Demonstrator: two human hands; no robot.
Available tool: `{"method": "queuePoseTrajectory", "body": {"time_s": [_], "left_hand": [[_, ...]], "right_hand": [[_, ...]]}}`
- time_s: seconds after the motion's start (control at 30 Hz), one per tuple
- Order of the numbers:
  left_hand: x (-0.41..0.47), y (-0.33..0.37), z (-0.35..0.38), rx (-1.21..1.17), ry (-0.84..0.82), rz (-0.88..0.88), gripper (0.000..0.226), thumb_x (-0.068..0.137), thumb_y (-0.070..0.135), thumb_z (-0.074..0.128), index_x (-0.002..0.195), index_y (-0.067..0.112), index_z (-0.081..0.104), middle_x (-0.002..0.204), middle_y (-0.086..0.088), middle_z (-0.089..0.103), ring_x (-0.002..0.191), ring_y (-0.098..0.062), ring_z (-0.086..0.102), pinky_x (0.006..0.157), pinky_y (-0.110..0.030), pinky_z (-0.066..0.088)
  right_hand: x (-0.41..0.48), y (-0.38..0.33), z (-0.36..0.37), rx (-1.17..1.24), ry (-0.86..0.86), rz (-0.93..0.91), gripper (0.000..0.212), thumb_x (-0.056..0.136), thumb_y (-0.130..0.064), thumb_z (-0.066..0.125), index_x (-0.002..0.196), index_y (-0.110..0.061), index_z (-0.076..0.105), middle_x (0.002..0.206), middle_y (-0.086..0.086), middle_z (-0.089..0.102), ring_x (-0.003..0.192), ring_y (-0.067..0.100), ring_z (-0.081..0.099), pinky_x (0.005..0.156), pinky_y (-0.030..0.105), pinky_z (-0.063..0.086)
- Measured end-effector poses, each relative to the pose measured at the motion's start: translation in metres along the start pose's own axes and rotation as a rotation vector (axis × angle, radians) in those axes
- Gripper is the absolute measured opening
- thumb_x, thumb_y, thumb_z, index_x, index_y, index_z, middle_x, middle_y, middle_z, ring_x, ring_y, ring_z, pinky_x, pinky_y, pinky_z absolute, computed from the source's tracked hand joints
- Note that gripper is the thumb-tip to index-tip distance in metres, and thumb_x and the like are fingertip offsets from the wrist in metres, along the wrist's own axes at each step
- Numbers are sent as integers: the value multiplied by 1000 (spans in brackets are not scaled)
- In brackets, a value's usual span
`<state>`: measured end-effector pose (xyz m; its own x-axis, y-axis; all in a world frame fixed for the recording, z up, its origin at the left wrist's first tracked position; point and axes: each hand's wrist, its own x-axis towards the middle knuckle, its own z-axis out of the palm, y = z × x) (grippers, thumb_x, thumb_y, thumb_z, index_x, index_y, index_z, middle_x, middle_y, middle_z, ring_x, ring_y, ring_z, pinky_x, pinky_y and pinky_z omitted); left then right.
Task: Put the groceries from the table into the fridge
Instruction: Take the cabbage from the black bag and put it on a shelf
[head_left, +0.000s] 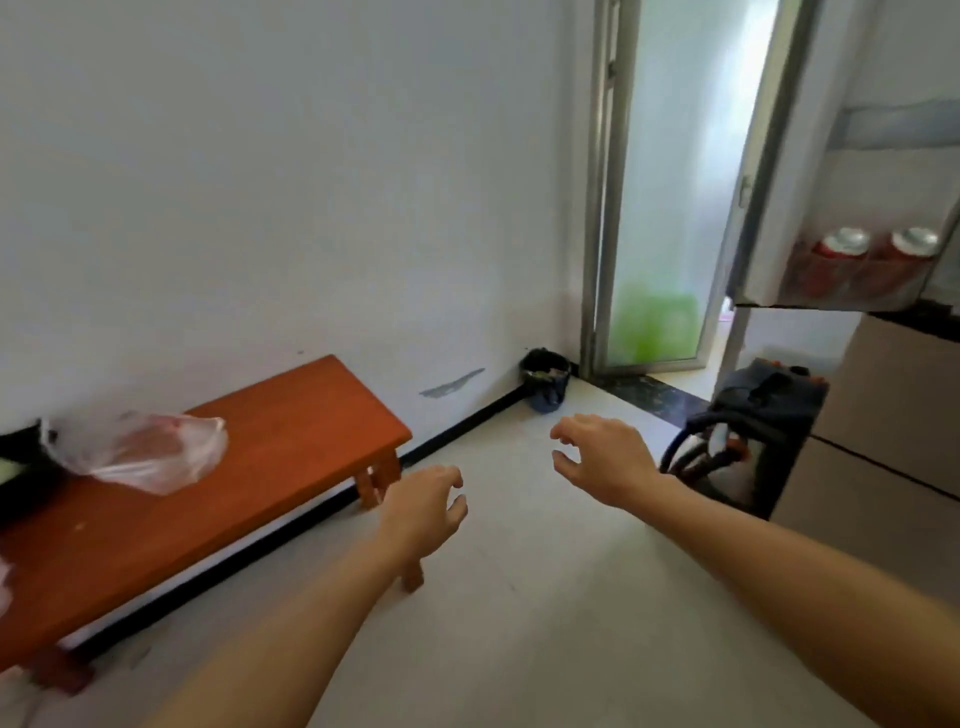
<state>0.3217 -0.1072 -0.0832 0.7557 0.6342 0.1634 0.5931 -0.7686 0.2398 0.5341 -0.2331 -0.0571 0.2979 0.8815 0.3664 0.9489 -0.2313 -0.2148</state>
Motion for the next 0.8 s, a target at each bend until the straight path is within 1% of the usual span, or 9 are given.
{"method": "queuePoseTrajectory", "body": {"time_s": [0.07, 0.17, 0.27, 0.37, 0.47, 0.57, 0.7, 0.8], "left_hand": [[-34, -53, -19, 16, -4, -91, 23, 92, 35, 55, 108, 21, 63, 105, 5, 66, 85, -9, 62, 78, -26, 52], [-81, -121, -43, 42, 15, -229, 24, 92, 32, 53, 110, 19, 61, 106, 4, 64, 93, -16, 62, 77, -27, 48], [-121, -181, -57, 65, 32, -366, 27, 93, 34, 50, 113, 19, 59, 104, 2, 63, 91, -18, 60, 76, -33, 50], [-149, -235, -64, 58, 33, -472, 25, 94, 35, 48, 113, 21, 57, 100, 4, 60, 87, -16, 59, 74, -32, 50], [-162, -291, -73, 43, 74, -553, 25, 94, 35, 51, 113, 21, 58, 103, 4, 62, 90, -16, 60, 78, -33, 51], [-161, -352, -86, 89, 95, -624, 24, 93, 35, 50, 112, 23, 59, 107, 3, 63, 95, -19, 60, 81, -35, 50], [-156, -429, -107, 99, 117, -710, 25, 92, 36, 50, 111, 23, 59, 106, 3, 64, 94, -18, 62, 81, -37, 53], [-159, -482, -126, 86, 163, -763, 27, 92, 35, 51, 114, 21, 59, 108, 4, 64, 95, -15, 62, 82, -35, 53]], "right_hand": [[14, -59, 23, 23, -15, -99, 31, 91, -39, 56, 118, -24, 63, 111, -5, 67, 100, 17, 61, 82, 27, 44], [41, -140, 51, 40, -44, -233, 31, 93, -39, 53, 119, -24, 61, 112, -6, 65, 99, 14, 60, 80, 24, 44], [69, -208, 78, 81, -91, -335, 24, 92, -38, 53, 111, -25, 62, 106, -9, 65, 93, 11, 60, 77, 21, 44], [98, -268, 110, 104, -148, -432, 20, 91, -37, 53, 106, -26, 61, 98, -9, 64, 88, 12, 59, 73, 23, 44], [133, -324, 149, 135, -191, -493, 22, 90, -37, 53, 109, -27, 60, 98, -9, 62, 90, 13, 60, 71, 25, 45], [175, -377, 192, 179, -227, -534, 27, 89, -37, 54, 113, -27, 60, 103, -8, 63, 94, 17, 61, 74, 31, 48], [233, -448, 241, 237, -295, -553, 27, 89, -36, 54, 114, -27, 60, 108, -9, 64, 96, 17, 61, 77, 33, 50], [272, -505, 271, 239, -327, -609, 26, 90, -36, 53, 112, -25, 59, 109, -7, 64, 93, 16, 61, 72, 31, 48]]}}
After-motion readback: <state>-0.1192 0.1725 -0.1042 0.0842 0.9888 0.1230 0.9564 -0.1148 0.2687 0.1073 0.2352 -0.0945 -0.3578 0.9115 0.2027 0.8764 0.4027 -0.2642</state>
